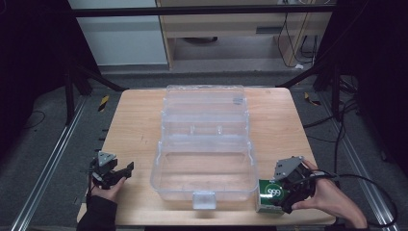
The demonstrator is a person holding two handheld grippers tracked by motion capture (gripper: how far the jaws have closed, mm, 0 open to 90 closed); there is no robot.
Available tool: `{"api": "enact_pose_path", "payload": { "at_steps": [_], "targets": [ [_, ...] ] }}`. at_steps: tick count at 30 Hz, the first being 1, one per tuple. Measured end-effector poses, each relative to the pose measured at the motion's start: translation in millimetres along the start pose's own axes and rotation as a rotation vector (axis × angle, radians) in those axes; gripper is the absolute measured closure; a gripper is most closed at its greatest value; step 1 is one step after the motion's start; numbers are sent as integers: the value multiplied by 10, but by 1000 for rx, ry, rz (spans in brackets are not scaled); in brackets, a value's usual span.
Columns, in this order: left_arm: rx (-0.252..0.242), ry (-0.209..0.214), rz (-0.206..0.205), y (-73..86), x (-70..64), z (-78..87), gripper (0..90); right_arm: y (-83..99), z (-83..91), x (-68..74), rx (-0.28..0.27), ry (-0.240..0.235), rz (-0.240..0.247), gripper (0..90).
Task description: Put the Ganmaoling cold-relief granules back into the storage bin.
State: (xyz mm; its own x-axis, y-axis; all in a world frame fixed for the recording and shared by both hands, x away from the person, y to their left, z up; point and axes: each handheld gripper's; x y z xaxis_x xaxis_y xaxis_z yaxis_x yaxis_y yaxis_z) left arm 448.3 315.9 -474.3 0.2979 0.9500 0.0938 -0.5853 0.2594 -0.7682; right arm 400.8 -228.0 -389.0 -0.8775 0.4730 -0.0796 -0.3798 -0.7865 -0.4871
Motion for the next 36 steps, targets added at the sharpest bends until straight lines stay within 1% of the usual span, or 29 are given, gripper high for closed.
{"api": "enact_pose_path", "payload": {
  "at_steps": [1, 2, 5, 6, 7, 8, 9, 11, 12, 14, 18, 23, 25, 26, 28, 31, 32, 34, 35, 36],
  "targets": [
    [0, 0, -1, 0, -1, -1, 324, 15, -25, 16, 24, -13, 5, 18],
    [1, 0, -1, 0, -2, -1, 324, 21, -36, 21, 33, -15, 14, 19],
    [1, 0, -1, 0, -3, -2, 324, 30, -60, 35, 44, -24, 22, 19],
    [1, -1, -2, 0, -3, -2, 324, 35, -82, 44, 59, -29, 33, 19],
    [1, -1, -2, 0, -3, -2, 324, 38, -94, 49, 65, -32, 33, 20],
    [1, -1, -1, 0, -3, -2, 324, 38, -94, 49, 65, -32, 33, 20],
    [0, -1, -1, 0, -1, -2, 324, 41, -115, 46, 80, -30, 39, 21],
    [1, -1, -1, 0, 0, -2, 324, 42, -125, 47, 82, -29, 38, 20],
    [2, -1, -2, 0, 0, -3, 324, 43, -146, 44, 90, -20, 51, 20],
    [1, 2, -3, 0, -2, -5, 324, 39, -163, 54, 103, -18, 51, 19],
    [2, 2, -6, 0, -5, -8, 323, 25, -208, 64, 121, -28, 70, 21],
    [2, 1, -5, 1, -3, -6, 323, 42, -266, 44, 135, -27, 74, 21],
    [2, 1, -5, 0, -3, -7, 324, 46, -274, 49, 142, -28, 65, 21],
    [2, 1, -6, 0, -5, -8, 324, 54, -297, 35, 140, -31, 79, 20],
    [3, 0, -7, 0, -6, -8, 324, 59, -319, 33, 147, -30, 66, 21],
    [2, 0, -6, 0, -4, -7, 324, 66, -346, 18, 155, -39, 75, 21],
    [2, 0, -6, 1, -3, -8, 324, 66, -368, 22, 169, -38, 71, 22],
    [2, 0, -7, 0, -5, -8, 324, 73, -402, 7, 168, -51, 78, 29],
    [2, 1, -7, 0, -5, -8, 324, 77, -418, 13, 178, -55, 67, 32],
    [2, 1, -7, 0, -5, -8, 324, 77, -418, 13, 178, -55, 67, 32]
  ]
}}
Point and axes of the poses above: each handheld gripper's, and its own axes: z roughly backward along the jaws, y roughly out of its underside, x roughly to its left, and after that the axes turned 7 degrees about -z, right-handed
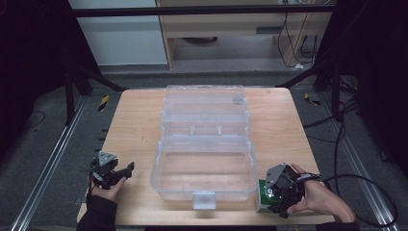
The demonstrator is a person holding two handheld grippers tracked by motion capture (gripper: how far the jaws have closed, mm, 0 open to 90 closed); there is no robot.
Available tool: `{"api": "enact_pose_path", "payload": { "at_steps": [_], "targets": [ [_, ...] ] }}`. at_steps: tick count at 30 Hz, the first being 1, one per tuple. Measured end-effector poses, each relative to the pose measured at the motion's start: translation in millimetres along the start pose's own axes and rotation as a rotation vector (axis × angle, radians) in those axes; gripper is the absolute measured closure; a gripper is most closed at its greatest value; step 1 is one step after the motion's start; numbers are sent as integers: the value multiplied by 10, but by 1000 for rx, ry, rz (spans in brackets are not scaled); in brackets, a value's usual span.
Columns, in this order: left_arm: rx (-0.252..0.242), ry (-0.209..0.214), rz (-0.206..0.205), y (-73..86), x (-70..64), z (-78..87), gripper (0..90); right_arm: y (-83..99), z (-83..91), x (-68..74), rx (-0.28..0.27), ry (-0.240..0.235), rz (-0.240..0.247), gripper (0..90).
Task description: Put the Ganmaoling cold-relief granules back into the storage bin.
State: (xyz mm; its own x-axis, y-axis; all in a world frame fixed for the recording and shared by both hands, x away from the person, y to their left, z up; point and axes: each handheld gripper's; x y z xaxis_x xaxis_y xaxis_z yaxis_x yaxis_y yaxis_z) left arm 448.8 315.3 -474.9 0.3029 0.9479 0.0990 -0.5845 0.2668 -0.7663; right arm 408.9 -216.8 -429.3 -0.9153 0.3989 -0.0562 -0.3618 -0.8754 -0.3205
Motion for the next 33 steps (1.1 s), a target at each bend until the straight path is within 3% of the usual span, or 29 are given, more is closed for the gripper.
{"api": "enact_pose_path", "payload": {
  "at_steps": [13, 20, 25, 33],
  "targets": [
    [1, -1, -1, 0, 0, -1, 325, -20, -163, -36, 60, -37, 23, 83],
    [1, -1, -2, -1, -1, -1, 325, -19, -158, -49, 62, -46, 34, 111],
    [2, -2, -2, -1, -1, -1, 326, -11, -127, -57, 63, -59, 6, 152],
    [0, -3, -1, -1, 0, 1, 327, -2, -93, -60, 63, -61, 3, 160]
  ]
}}
Point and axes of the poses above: each handheld gripper's, and its own axes: z roughly backward along the jaws, y roughly out of its underside, x roughly to its left, and after that the axes turned 7 degrees about -z, right-handed
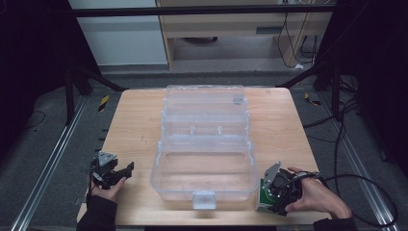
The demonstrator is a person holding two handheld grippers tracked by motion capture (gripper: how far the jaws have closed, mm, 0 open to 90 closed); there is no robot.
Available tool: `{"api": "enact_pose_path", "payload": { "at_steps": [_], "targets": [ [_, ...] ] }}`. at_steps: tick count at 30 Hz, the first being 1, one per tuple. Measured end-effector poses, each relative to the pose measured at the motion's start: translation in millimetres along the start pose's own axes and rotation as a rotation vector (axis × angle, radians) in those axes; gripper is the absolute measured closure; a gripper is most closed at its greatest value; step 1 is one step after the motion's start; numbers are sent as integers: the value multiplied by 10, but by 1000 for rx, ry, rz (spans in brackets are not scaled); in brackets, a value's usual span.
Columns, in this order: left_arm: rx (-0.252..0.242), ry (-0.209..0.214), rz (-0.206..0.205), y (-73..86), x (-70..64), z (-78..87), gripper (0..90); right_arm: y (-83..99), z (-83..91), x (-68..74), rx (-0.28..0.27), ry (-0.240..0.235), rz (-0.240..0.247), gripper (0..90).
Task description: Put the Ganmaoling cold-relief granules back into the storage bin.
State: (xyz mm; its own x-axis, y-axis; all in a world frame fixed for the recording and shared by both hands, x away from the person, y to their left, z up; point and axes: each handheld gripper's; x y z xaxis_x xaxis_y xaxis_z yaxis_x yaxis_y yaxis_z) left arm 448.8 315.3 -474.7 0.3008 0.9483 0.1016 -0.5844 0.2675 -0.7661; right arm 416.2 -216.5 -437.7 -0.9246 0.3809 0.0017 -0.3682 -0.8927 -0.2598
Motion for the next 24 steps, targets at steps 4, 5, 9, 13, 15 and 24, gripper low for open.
{"api": "enact_pose_path", "payload": {
  "at_steps": [4, 5, 9, 13, 15, 24],
  "targets": [
    [2, 0, -4, -1, -4, -1, 327, 30, 88, 22, -20, 8, -9, 160],
    [2, 1, -3, -1, -4, -2, 327, 35, 116, 29, -24, 12, -6, 160],
    [3, 1, -3, -1, -5, -2, 327, 50, 231, 71, -47, 31, -8, 160],
    [5, 3, -5, -1, -7, -4, 327, 54, 355, 95, -73, 36, -10, 160],
    [5, 2, -4, -1, -7, -4, 327, 51, 415, 102, -84, 44, -9, 160],
    [6, 4, -3, -2, -7, -6, 327, 38, 673, 122, -122, 56, -8, 160]
  ]
}}
Point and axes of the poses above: each handheld gripper's, and its own axes: z roughly backward along the jaws, y roughly out of its underside, x roughly to its left, and after that the axes turned 7 degrees about -z, right-handed
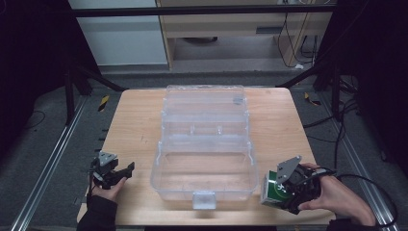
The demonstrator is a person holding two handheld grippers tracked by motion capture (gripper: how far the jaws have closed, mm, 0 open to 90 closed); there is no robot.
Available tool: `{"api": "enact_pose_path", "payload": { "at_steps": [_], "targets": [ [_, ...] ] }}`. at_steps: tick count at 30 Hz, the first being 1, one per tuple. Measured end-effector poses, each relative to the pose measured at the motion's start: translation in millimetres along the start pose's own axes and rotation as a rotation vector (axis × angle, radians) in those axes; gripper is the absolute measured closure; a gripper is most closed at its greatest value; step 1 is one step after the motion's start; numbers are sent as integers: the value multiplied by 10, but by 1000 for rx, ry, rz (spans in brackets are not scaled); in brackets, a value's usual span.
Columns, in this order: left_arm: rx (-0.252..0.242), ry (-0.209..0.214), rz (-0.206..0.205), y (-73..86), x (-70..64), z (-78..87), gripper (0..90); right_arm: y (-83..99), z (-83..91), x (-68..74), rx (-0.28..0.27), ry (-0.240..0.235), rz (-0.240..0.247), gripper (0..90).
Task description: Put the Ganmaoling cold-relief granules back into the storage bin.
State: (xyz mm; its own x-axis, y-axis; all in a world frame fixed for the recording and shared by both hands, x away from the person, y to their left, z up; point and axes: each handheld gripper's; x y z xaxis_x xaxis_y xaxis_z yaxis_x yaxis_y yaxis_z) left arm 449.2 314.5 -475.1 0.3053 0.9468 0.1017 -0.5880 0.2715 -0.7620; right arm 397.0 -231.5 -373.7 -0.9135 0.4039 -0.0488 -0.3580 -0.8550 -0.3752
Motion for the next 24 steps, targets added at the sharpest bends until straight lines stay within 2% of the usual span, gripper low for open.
{"api": "enact_pose_path", "payload": {
  "at_steps": [12, 24],
  "targets": [
    [0, 1, 2, -1, 0, -4, 327, -166, 287, -19, -15, 35, -1, 160],
    [-1, 3, 3, -1, 4, -2, 327, -455, 468, -20, -39, 47, 41, 160]
  ]
}}
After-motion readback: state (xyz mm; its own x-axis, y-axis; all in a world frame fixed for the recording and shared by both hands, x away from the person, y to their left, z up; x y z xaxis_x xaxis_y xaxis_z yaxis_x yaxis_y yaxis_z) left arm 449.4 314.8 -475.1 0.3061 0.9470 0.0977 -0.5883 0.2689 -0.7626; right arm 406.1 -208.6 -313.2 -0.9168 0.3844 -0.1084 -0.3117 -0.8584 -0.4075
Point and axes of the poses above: each handheld gripper's, and its own axes: z roughly backward along the jaws, y roughly out of its underside, x roughly to its left, and after that the axes turned 7 degrees about -z, right-handed
